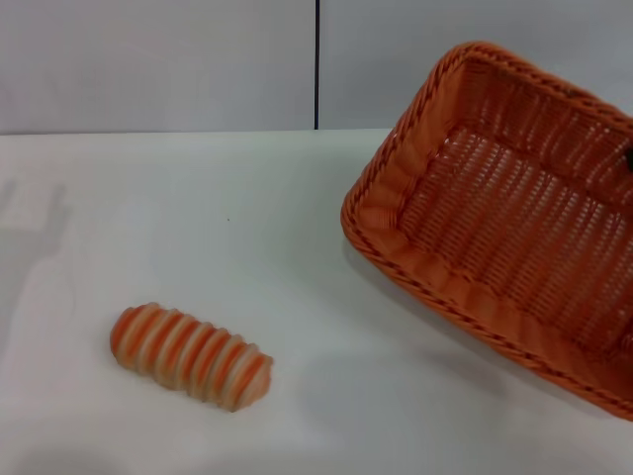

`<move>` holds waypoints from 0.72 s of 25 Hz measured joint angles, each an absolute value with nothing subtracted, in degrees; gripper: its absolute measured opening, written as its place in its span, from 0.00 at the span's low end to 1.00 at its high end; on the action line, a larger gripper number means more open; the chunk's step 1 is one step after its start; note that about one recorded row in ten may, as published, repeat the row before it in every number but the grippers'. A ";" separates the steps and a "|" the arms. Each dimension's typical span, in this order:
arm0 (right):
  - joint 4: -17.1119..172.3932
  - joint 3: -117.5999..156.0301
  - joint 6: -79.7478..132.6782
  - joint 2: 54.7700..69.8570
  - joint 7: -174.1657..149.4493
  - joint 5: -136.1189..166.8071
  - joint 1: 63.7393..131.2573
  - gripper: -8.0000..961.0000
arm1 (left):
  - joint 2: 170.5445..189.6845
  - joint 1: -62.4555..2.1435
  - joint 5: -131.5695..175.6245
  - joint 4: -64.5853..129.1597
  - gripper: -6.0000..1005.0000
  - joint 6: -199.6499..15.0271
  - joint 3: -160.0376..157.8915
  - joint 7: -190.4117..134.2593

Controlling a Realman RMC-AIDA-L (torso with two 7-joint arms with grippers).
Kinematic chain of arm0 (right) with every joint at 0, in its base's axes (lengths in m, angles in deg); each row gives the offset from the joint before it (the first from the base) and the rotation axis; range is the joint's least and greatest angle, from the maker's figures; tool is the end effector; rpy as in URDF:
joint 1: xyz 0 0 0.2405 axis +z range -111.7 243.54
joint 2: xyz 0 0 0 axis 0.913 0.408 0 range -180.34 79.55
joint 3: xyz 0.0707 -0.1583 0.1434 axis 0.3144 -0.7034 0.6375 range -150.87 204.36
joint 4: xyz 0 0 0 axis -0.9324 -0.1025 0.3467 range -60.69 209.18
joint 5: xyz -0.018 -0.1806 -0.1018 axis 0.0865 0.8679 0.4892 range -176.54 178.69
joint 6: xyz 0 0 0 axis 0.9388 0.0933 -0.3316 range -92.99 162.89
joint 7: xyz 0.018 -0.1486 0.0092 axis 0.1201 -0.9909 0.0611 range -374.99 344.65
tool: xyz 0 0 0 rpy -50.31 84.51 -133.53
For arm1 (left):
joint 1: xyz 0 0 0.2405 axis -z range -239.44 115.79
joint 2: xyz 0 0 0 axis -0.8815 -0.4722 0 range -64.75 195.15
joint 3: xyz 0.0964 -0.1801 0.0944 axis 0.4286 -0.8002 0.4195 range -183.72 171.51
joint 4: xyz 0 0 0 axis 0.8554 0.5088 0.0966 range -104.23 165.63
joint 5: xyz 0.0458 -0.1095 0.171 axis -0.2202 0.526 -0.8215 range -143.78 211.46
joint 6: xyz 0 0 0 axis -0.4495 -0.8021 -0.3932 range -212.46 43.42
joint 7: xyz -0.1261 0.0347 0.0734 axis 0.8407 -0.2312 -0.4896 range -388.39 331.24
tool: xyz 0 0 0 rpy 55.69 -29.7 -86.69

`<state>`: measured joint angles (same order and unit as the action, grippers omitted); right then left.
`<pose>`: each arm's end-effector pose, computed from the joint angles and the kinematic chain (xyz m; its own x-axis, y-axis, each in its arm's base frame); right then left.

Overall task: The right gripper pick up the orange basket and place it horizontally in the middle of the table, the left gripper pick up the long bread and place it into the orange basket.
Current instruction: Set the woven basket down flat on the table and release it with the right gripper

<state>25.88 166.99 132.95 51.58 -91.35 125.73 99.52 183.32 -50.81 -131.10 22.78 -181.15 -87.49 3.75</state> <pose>0.2521 0.3446 0.1415 0.8111 -0.5295 -0.2486 -0.5815 -0.7760 -0.2444 -0.3144 0.2370 0.0661 0.3921 -0.3504 0.8505 0.8532 -0.2071 -0.4787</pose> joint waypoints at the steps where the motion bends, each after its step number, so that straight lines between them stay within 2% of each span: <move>1: 25.94 167.10 133.53 51.24 -92.17 125.37 99.70 0.17 | 183.32 -50.66 -131.11 22.84 0.67 -181.10 -87.49 3.66; 5: 26.22 167.15 135.91 50.06 -95.33 123.81 100.95 0.17 | 183.32 -50.15 -131.14 23.06 0.67 -180.93 -87.49 3.59; 9: 26.99 165.93 136.70 49.70 -97.35 123.61 103.03 0.17 | 183.32 -49.96 -131.14 22.72 0.67 -180.79 -87.43 3.76; 14: 30.45 162.15 136.68 49.79 -99.45 123.57 106.76 0.17 | 183.47 -49.54 -131.13 22.65 0.67 -180.76 -86.52 3.80; 18: 32.77 158.33 136.37 50.86 -100.97 123.49 109.66 0.17 | 183.61 -49.27 -131.13 22.62 0.67 -180.75 -85.97 3.70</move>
